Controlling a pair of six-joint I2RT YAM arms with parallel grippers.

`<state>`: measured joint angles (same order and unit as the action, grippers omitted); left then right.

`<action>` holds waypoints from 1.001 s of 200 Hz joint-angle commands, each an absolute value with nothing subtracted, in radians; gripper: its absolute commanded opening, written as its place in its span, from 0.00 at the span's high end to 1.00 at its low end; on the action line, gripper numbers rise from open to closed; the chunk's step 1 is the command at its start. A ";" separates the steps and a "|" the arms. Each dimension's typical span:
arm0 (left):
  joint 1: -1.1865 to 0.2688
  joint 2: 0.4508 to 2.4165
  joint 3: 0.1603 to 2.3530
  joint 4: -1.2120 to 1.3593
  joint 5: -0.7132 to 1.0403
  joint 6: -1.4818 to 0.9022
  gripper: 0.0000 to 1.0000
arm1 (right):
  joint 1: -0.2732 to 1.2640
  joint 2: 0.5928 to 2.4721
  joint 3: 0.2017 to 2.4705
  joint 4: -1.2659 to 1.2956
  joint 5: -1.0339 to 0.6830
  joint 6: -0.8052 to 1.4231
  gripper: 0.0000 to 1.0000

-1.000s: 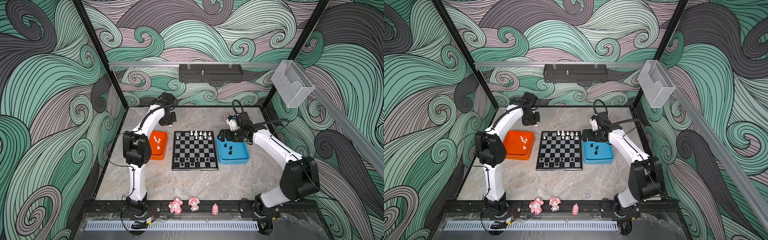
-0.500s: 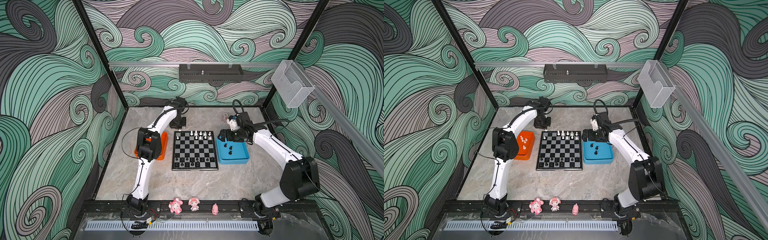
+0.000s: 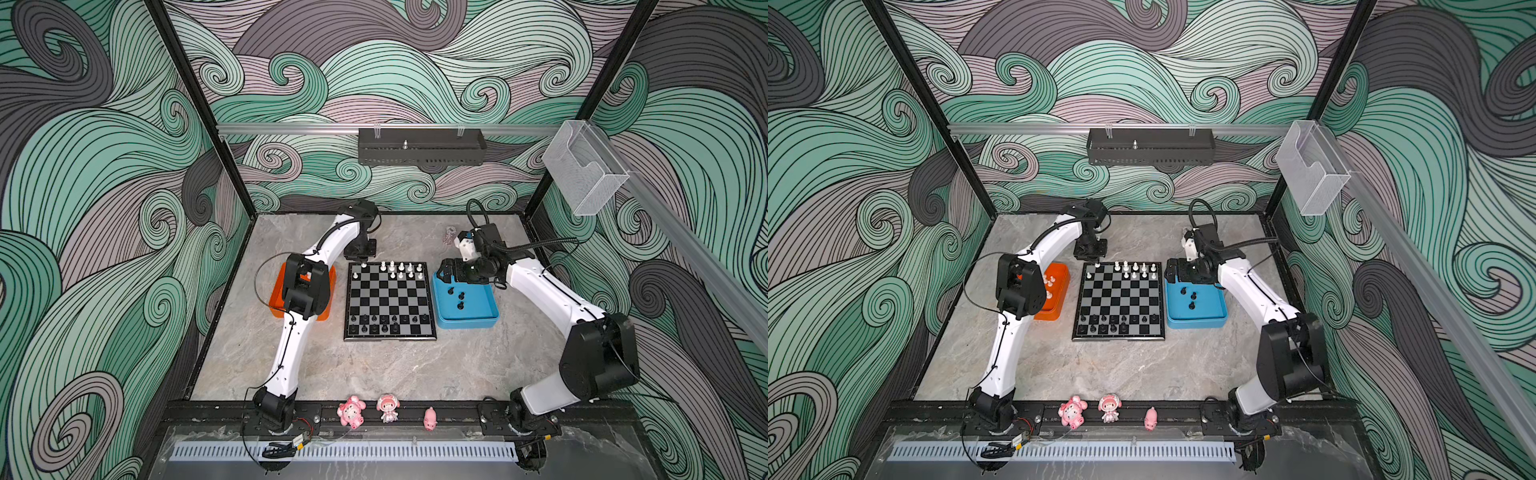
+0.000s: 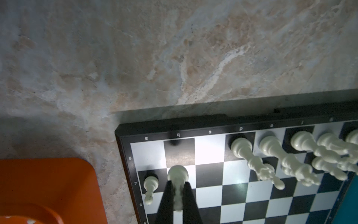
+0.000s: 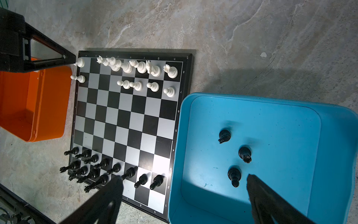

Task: Set up the chess pieces on the board
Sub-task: 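Lift the white pawn and carry it with the left gripper over the board, then lower the white pawn onto the board's farthest pawn row with the left gripper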

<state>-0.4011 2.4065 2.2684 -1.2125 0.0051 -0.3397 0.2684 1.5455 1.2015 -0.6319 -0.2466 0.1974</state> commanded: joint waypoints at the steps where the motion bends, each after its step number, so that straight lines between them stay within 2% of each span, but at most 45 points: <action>1: -0.411 2.437 2.315 -1.249 0.018 -0.331 0.96 | 0.258 1.562 1.193 -0.643 -0.253 0.187 0.01; 200: -0.415 2.479 2.327 -1.244 -0.003 -0.333 0.94 | 0.245 1.570 1.190 -0.640 -0.273 0.189 0.01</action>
<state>-0.4030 2.4641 2.2910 -1.2121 0.0105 -0.3397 0.2520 1.5585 1.1992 -0.6319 -0.2642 0.1944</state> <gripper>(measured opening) 0.075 0.991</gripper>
